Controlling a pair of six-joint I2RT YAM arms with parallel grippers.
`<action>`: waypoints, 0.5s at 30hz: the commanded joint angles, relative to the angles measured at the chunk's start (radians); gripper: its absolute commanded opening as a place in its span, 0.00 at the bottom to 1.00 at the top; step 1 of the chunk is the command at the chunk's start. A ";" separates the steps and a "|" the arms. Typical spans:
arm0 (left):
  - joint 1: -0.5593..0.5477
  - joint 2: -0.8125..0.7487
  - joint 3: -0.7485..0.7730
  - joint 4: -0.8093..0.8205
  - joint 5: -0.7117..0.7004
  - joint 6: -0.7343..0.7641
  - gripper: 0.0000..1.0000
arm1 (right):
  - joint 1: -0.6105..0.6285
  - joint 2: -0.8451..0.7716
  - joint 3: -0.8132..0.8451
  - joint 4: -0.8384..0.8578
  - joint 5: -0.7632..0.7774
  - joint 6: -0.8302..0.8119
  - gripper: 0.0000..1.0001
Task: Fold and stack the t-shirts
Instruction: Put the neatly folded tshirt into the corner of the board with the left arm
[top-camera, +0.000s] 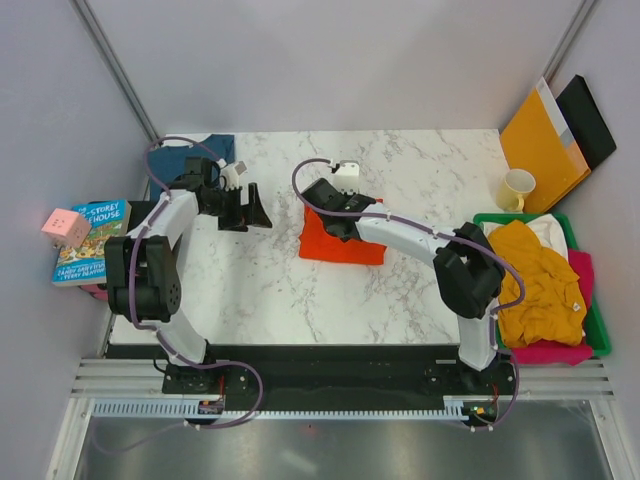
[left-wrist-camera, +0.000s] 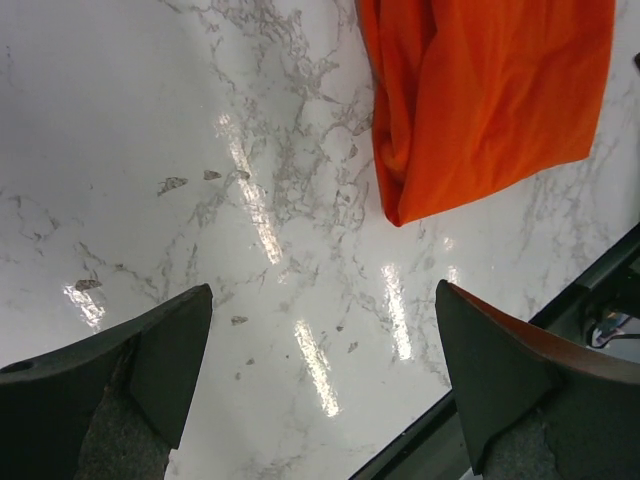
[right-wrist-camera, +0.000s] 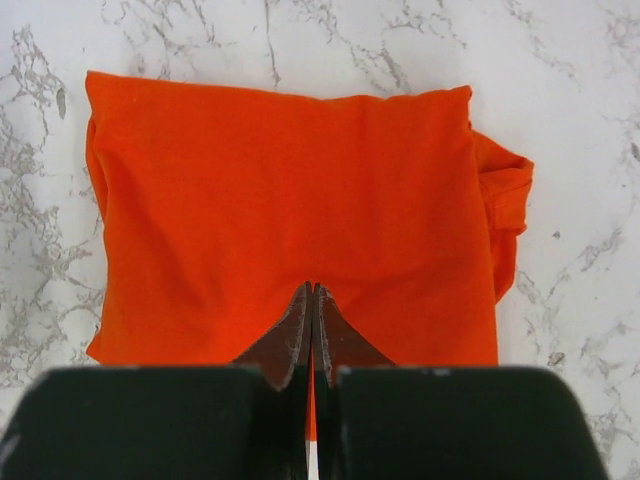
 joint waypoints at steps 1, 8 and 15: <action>-0.002 -0.016 0.035 -0.014 0.087 -0.088 1.00 | -0.009 0.012 0.004 0.054 -0.060 -0.001 0.00; -0.069 0.015 0.076 -0.018 -0.002 -0.007 1.00 | -0.056 0.097 -0.045 0.103 -0.137 0.025 0.00; -0.137 0.045 0.107 0.095 0.044 -0.079 0.90 | -0.102 0.173 -0.027 0.122 -0.179 0.034 0.00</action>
